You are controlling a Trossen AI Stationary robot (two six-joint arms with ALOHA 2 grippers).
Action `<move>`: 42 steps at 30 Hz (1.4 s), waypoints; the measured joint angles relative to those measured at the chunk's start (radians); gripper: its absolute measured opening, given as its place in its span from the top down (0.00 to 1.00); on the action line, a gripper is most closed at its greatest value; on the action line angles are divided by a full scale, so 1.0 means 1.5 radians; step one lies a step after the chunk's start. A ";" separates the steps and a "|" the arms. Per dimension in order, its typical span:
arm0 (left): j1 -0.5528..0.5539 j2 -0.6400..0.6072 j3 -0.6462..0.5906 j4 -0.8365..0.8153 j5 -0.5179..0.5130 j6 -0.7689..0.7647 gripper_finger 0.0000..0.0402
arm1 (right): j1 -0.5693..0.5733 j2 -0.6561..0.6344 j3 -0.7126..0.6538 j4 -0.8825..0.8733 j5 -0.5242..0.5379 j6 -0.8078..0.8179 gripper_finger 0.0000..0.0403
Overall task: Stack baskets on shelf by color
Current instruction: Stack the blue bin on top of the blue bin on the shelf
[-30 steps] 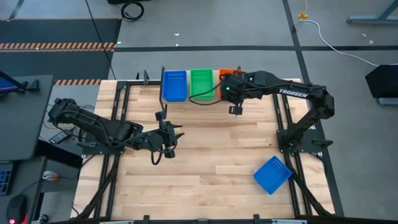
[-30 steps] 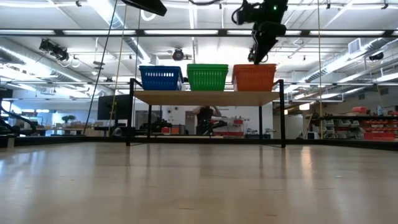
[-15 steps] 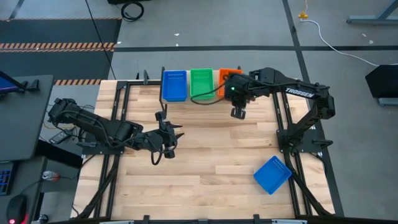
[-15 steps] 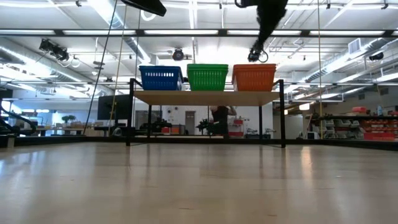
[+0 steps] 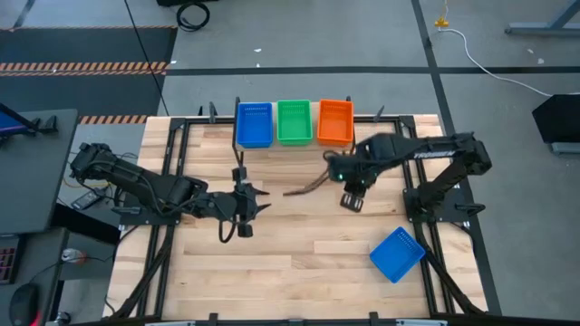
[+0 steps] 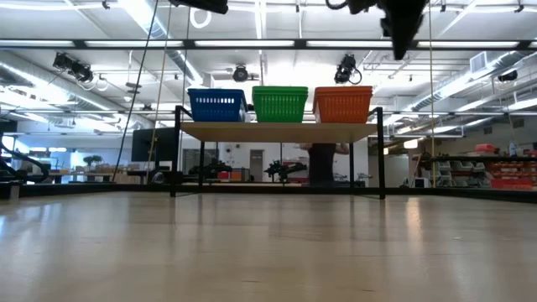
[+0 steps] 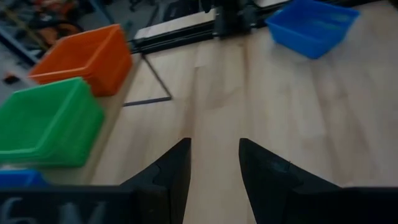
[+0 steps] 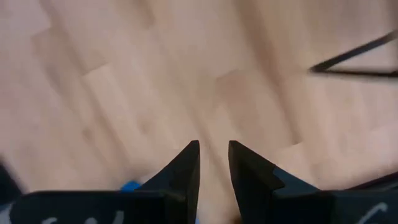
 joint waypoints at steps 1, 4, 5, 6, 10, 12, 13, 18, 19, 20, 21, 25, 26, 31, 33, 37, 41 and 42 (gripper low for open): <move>0.000 0.000 0.000 -0.001 0.010 0.000 0.65 | 0.015 0.000 -0.003 0.000 -0.006 0.027 0.78; 0.000 0.000 0.000 -0.005 0.036 -0.001 0.65 | 0.070 0.000 -0.014 0.000 -0.013 0.113 0.78; 0.000 0.000 0.000 -0.007 0.047 -0.002 0.65 | 0.090 0.000 -0.019 0.001 -0.015 0.143 0.78; 0.000 0.000 0.000 -0.007 0.059 -0.001 0.65 | 0.111 0.000 -0.027 0.001 -0.018 0.171 0.78; 0.000 0.000 0.000 -0.007 0.106 0.001 0.66 | 0.199 0.000 -0.060 0.007 -0.040 0.287 0.78; 0.000 0.000 0.000 -0.007 0.120 0.002 0.66 | 0.244 -0.001 -0.080 0.017 -0.045 0.341 0.78; -0.001 0.000 0.000 -0.006 0.124 0.002 0.66 | 0.265 0.000 -0.090 0.020 -0.046 0.367 0.78; -0.001 0.000 0.000 -0.006 0.130 -0.003 0.66 | 0.366 0.000 -0.123 0.070 -0.047 0.498 0.76; -0.001 0.000 0.000 -0.005 0.130 -0.011 0.66 | 0.386 0.000 -0.128 0.082 -0.044 0.521 0.75; -0.001 0.000 0.000 -0.005 0.130 -0.019 0.67 | 0.404 0.000 -0.133 0.098 -0.040 0.543 0.74; -0.001 0.000 0.000 -0.004 0.130 -0.026 0.66 | 0.422 0.000 -0.139 0.113 -0.033 0.565 0.73; -0.010 0.000 0.000 -0.004 0.130 -0.059 0.67 | 0.482 -0.001 -0.173 0.177 -0.022 0.645 0.67; -0.014 0.000 0.000 -0.004 0.130 -0.066 0.66 | 0.494 -0.001 -0.187 0.196 -0.022 0.661 0.65; -0.045 0.003 0.000 -0.004 0.130 -0.080 0.66 | 0.531 0.001 -0.265 0.298 -0.023 0.726 0.55; -0.058 0.003 0.000 -0.003 0.130 -0.085 0.67 | 0.537 0.002 -0.295 0.324 -0.025 0.747 0.52; -0.082 0.003 0.000 0.007 0.130 -0.090 0.66 | 0.549 0.002 -0.338 0.335 -0.028 0.789 0.48; -0.103 0.017 0.000 0.037 0.129 -0.090 0.67 | 0.554 0.002 -0.368 0.361 -0.028 0.804 0.47; -0.109 0.022 0.000 0.040 0.129 -0.090 0.67 | 0.554 0.002 -0.375 0.373 -0.027 0.805 0.48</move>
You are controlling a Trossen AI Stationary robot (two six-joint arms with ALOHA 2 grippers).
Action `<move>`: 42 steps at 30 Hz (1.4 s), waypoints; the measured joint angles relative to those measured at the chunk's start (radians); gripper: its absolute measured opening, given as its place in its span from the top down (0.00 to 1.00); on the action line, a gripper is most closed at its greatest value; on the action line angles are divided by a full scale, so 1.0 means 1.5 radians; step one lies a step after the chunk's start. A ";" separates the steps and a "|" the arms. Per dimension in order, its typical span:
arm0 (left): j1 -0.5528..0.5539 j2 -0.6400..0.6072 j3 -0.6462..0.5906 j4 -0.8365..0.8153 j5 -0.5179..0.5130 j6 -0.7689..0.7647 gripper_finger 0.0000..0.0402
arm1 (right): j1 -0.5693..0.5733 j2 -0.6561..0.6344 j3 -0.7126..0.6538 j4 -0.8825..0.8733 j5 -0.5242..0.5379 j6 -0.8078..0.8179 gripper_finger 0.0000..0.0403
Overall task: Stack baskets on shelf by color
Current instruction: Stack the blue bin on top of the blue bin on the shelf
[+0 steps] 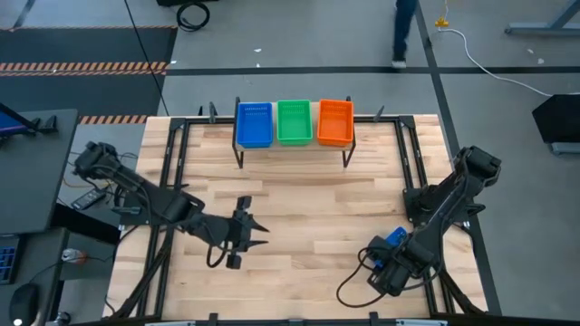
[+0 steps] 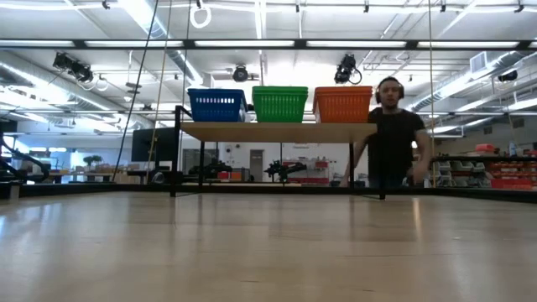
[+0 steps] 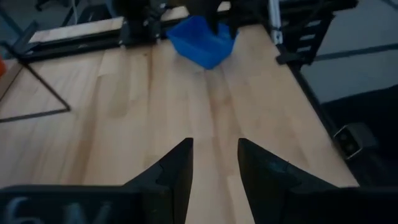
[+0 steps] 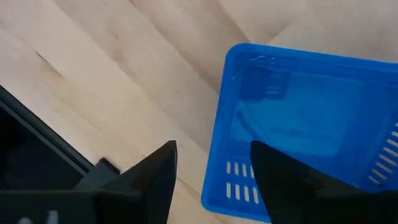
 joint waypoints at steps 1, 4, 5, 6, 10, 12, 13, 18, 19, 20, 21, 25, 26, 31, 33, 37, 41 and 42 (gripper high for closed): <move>-0.004 0.006 0.000 0.011 -0.001 0.000 0.67 | 0.000 0.000 -0.009 0.014 0.000 0.000 0.48; -0.010 0.023 0.000 0.023 -0.001 -0.001 0.67 | 0.000 0.000 -0.030 0.045 0.002 0.000 0.48; -0.012 0.029 0.000 0.029 -0.002 -0.008 0.67 | 0.000 0.000 -0.038 0.053 0.004 -0.003 0.48; -0.013 0.034 0.000 0.034 -0.002 -0.016 0.67 | 0.000 0.000 -0.046 0.055 0.005 -0.004 0.48; -0.013 0.047 0.000 0.043 -0.002 -0.052 0.67 | 0.004 0.000 -0.079 0.057 -0.002 -0.005 0.48; -0.013 0.052 0.000 0.044 -0.004 -0.066 0.67 | 0.006 0.000 -0.095 0.058 -0.006 -0.006 0.48; -0.013 0.054 0.000 0.046 -0.005 -0.071 0.67 | 0.007 0.000 -0.103 0.057 -0.006 -0.007 0.48; -0.013 0.056 0.000 0.048 -0.017 -0.089 0.67 | 0.007 0.000 -0.139 0.076 -0.010 -0.037 0.49; -0.013 0.056 0.000 0.047 -0.021 -0.096 0.67 | 0.006 0.000 -0.146 0.084 -0.009 -0.046 0.49; -0.013 0.056 0.000 0.047 -0.024 -0.101 0.67 | 0.003 0.000 -0.152 0.094 -0.003 -0.054 0.50; -0.016 0.056 0.000 0.047 -0.028 -0.106 0.67 | 0.000 0.000 -0.157 0.103 0.005 -0.066 0.51; -0.025 0.059 0.000 0.049 -0.039 -0.127 0.67 | -0.025 0.000 -0.163 0.110 0.036 -0.132 0.55; -0.028 0.060 0.000 0.047 -0.045 -0.134 0.67 | -0.034 0.000 -0.163 0.110 0.037 -0.154 0.56; -0.042 0.061 0.000 0.051 -0.079 -0.141 0.67 | -0.080 0.000 -0.163 0.118 0.045 -0.252 0.67; -0.047 0.062 0.000 0.049 -0.093 -0.152 0.67 | -0.095 0.000 -0.163 0.129 0.055 -0.289 0.73; -0.055 0.062 0.000 0.050 -0.113 -0.153 0.67 | -0.125 0.000 -0.163 0.171 0.077 -0.376 0.86; -0.063 0.062 0.000 0.052 -0.132 -0.163 0.67 | -0.156 -0.001 -0.162 0.208 0.102 -0.464 0.97; -0.065 0.062 0.000 0.052 -0.136 -0.165 0.67 | -0.164 -0.001 -0.162 0.221 0.107 -0.490 0.98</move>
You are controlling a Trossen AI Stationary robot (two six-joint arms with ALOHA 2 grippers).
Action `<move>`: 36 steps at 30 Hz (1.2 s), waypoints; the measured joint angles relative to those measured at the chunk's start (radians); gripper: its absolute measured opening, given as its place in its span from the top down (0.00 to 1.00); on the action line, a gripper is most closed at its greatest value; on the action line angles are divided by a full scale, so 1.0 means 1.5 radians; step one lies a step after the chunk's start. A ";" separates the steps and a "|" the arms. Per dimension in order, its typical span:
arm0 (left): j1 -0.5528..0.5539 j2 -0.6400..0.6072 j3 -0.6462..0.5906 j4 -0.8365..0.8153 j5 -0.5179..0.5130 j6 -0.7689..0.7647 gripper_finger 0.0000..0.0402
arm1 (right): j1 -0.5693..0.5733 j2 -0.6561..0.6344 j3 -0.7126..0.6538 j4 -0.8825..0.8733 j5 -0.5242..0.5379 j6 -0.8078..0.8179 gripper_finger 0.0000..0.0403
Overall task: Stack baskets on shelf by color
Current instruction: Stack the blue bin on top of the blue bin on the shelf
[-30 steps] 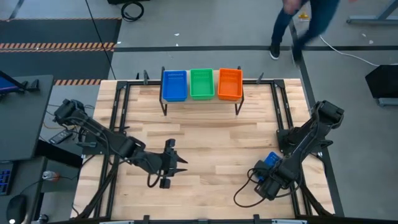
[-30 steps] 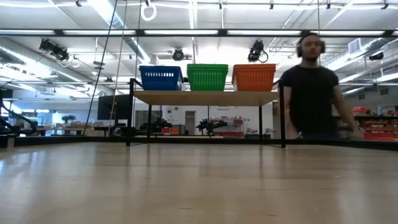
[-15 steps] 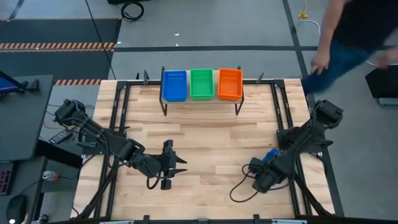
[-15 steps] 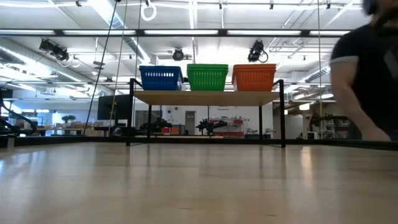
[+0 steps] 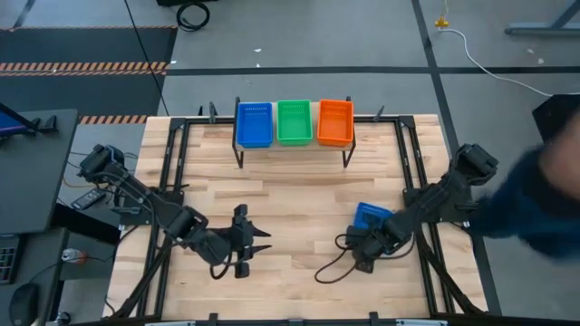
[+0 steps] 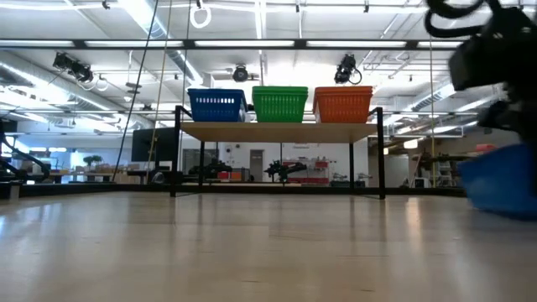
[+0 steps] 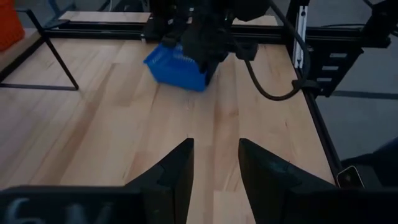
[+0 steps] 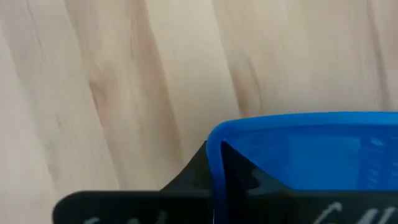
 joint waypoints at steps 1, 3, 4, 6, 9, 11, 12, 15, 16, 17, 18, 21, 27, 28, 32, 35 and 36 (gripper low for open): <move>-0.002 0.000 0.000 0.001 -0.004 -0.001 0.67 | -0.010 0.000 0.000 0.011 0.004 -0.023 0.98; -0.006 0.000 0.000 0.001 -0.015 -0.001 0.67 | -0.033 0.000 0.000 0.040 0.011 -0.077 0.96; -0.007 0.000 0.000 0.001 -0.019 -0.001 0.67 | -0.045 0.000 0.000 0.060 0.013 -0.103 0.96; -0.007 0.000 0.000 0.001 -0.021 -0.001 0.67 | -0.071 0.000 0.000 0.111 0.013 -0.161 0.96; -0.006 0.000 0.000 0.003 -0.024 0.001 0.67 | -0.112 0.001 0.000 0.194 0.009 -0.253 0.98; -0.005 0.000 0.000 0.003 -0.024 0.001 0.67 | -0.141 0.001 0.001 0.242 0.007 -0.308 0.98; -0.005 0.000 0.000 0.003 -0.024 0.001 0.67 | -0.154 0.001 0.005 0.258 0.006 -0.332 0.98; -0.005 0.000 0.000 0.003 -0.024 0.003 0.67 | -0.191 0.001 0.016 0.312 0.004 -0.392 0.98; -0.005 0.000 0.000 0.003 -0.024 0.003 0.67 | -0.201 0.001 0.019 0.327 0.004 -0.407 0.98; -0.005 0.000 0.000 0.003 -0.024 0.003 0.67 | -0.209 0.001 0.022 0.341 0.000 -0.422 0.98; -0.005 0.000 0.000 0.004 -0.024 0.006 0.67 | -0.217 0.001 0.025 0.353 -0.005 -0.433 0.98; -0.005 0.000 0.000 0.009 -0.025 0.030 0.67 | -0.232 0.009 0.030 0.400 -0.010 -0.461 0.98; -0.002 0.000 0.000 0.021 -0.027 0.033 0.67 | -0.236 0.074 0.029 0.489 -0.025 -0.498 0.95; -0.002 0.000 0.000 0.020 -0.027 0.033 0.67 | -0.236 0.087 0.029 0.510 -0.026 -0.504 0.94; -0.002 0.000 0.000 0.019 -0.027 0.033 0.67 | -0.241 0.128 0.029 0.571 -0.035 -0.518 0.85; -0.002 0.000 0.000 0.019 -0.025 0.032 0.67 | -0.245 0.145 0.029 0.602 -0.050 -0.518 0.75; -0.002 0.000 0.000 0.018 -0.024 0.032 0.67 | -0.245 0.147 0.029 0.611 -0.050 -0.520 0.71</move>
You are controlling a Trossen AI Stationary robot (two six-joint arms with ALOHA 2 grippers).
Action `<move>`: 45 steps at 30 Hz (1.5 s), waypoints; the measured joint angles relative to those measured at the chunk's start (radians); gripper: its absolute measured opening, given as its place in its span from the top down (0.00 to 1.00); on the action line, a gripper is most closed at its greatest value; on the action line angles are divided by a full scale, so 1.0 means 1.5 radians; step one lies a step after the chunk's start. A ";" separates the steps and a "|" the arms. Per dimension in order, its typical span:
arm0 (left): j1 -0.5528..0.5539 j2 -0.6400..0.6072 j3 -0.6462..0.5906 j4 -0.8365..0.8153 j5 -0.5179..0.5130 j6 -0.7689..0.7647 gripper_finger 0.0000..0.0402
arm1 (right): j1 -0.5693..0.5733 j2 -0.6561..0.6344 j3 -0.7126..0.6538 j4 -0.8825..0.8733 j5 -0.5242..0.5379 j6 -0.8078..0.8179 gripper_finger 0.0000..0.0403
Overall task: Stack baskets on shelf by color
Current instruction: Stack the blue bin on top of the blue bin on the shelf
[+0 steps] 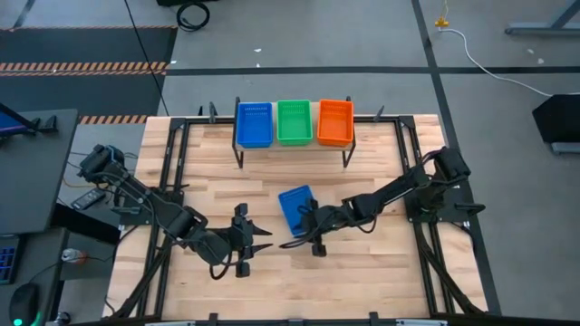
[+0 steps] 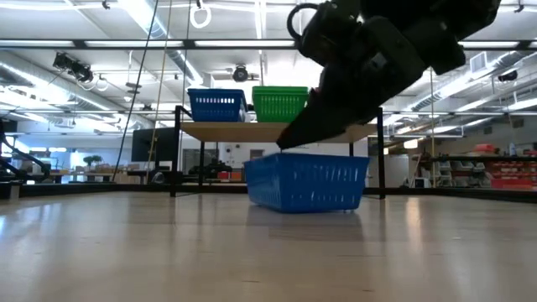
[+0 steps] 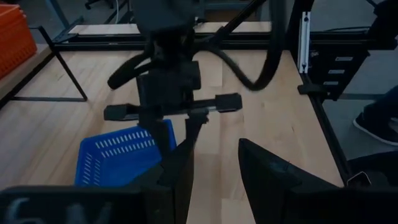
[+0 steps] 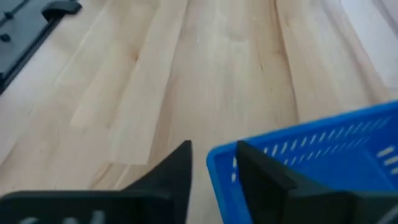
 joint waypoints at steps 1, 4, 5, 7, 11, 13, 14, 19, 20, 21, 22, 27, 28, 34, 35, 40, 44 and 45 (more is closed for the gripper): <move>0.000 0.000 0.000 -0.001 0.000 0.000 0.67 | 0.000 0.000 0.000 0.004 0.000 -0.006 0.67; 0.000 0.000 0.000 0.004 0.000 -0.001 0.67 | 0.000 -0.010 0.000 0.014 -0.002 -0.028 0.56; 0.000 0.001 0.000 0.010 0.000 -0.001 0.67 | 0.001 -0.021 0.000 0.009 -0.002 -0.030 0.53; 0.001 0.008 0.000 0.026 0.000 -0.005 0.67 | 0.003 -0.053 0.000 -0.010 0.000 -0.032 0.48; 0.010 0.042 0.000 0.071 0.003 -0.001 0.67 | 0.010 -0.148 0.001 -0.132 0.024 -0.028 0.42; 0.026 0.060 0.001 0.095 0.022 -0.001 0.67 | 0.014 -0.198 0.001 -0.208 0.039 -0.016 0.41; 0.035 0.069 0.000 0.093 0.036 -0.001 0.67 | 0.016 -0.222 0.001 -0.248 0.049 -0.006 0.41; 0.096 0.120 0.000 0.129 0.102 -0.001 0.67 | 0.021 -0.327 0.000 -0.434 0.097 0.069 0.43; 0.109 0.133 0.001 0.138 0.118 -0.001 0.67 | 0.021 -0.341 0.000 -0.461 0.105 0.081 0.44; 0.121 0.145 0.001 0.139 0.131 -0.001 0.67 | 0.021 -0.353 0.000 -0.479 0.114 0.092 0.44; 0.132 0.157 0.001 0.144 0.144 -0.001 0.67 | 0.022 -0.363 0.000 -0.494 0.123 0.099 0.45; 0.170 0.213 0.020 0.165 0.214 0.001 0.67 | 0.022 -0.389 0.000 -0.530 0.164 0.104 0.47; 0.173 0.222 0.026 0.167 0.222 0.009 0.67 | 0.021 -0.391 0.000 -0.532 0.172 0.097 0.47; 0.174 0.268 0.065 0.162 0.219 0.052 0.67 | -0.001 -0.402 0.000 -0.521 0.218 0.042 0.48; 0.176 0.272 0.071 0.159 0.216 0.050 0.67 | -0.006 -0.405 -0.001 -0.522 0.223 0.033 0.48; 0.178 0.272 0.093 0.057 0.154 -0.001 0.66 | -0.039 -0.419 -0.001 -0.501 0.225 -0.005 0.48; 0.178 0.273 0.094 0.036 0.146 -0.022 0.60 | -0.056 -0.433 -0.001 -0.507 0.223 -0.031 0.49; 0.178 0.272 0.094 0.042 0.146 -0.028 0.58 | -0.059 -0.437 -0.001 -0.514 0.223 -0.037 0.49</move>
